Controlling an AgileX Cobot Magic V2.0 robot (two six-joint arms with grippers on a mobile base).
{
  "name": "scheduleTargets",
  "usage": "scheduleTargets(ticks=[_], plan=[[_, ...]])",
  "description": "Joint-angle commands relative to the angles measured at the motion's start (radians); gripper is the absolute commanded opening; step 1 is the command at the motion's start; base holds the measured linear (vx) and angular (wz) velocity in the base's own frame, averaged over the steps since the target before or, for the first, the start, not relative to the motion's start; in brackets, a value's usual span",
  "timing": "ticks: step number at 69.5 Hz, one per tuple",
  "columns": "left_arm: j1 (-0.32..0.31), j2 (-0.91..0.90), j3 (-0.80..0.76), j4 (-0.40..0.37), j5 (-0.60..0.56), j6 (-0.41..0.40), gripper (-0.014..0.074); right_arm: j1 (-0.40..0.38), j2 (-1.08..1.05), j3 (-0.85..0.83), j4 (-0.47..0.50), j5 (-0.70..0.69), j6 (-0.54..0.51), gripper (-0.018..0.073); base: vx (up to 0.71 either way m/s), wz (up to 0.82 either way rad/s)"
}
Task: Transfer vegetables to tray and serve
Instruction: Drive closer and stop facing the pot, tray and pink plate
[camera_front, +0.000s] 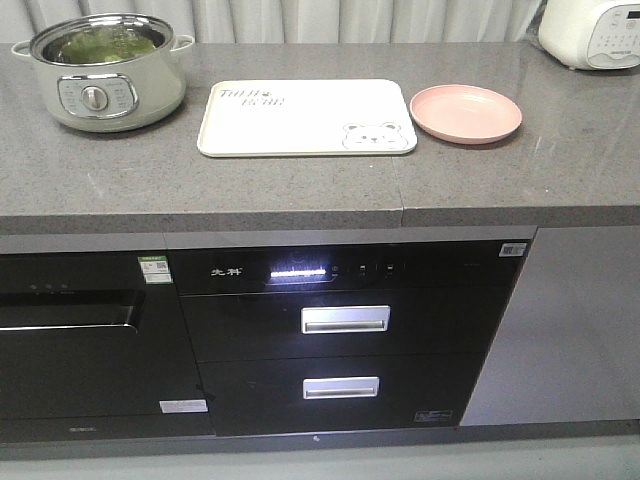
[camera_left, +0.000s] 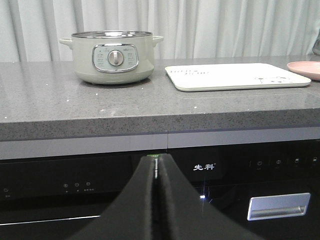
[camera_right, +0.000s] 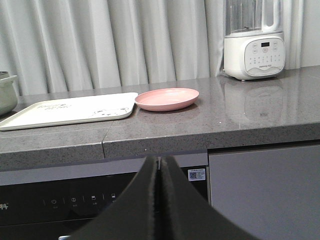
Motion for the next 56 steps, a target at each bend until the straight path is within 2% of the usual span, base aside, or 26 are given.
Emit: scheduleTargets(ticks=[1,56], plan=[[0.0,-0.004,0.022,0.0,-0.072,-0.008,-0.0006,-0.005,-0.005,0.015,-0.002,-0.075,-0.003,-0.0003,0.06,-0.01],[0.0,-0.004,0.022,0.0,-0.072,-0.008,-0.0006,-0.005,-0.005,0.015,-0.002,-0.074,-0.003,-0.0003,0.05,-0.02]])
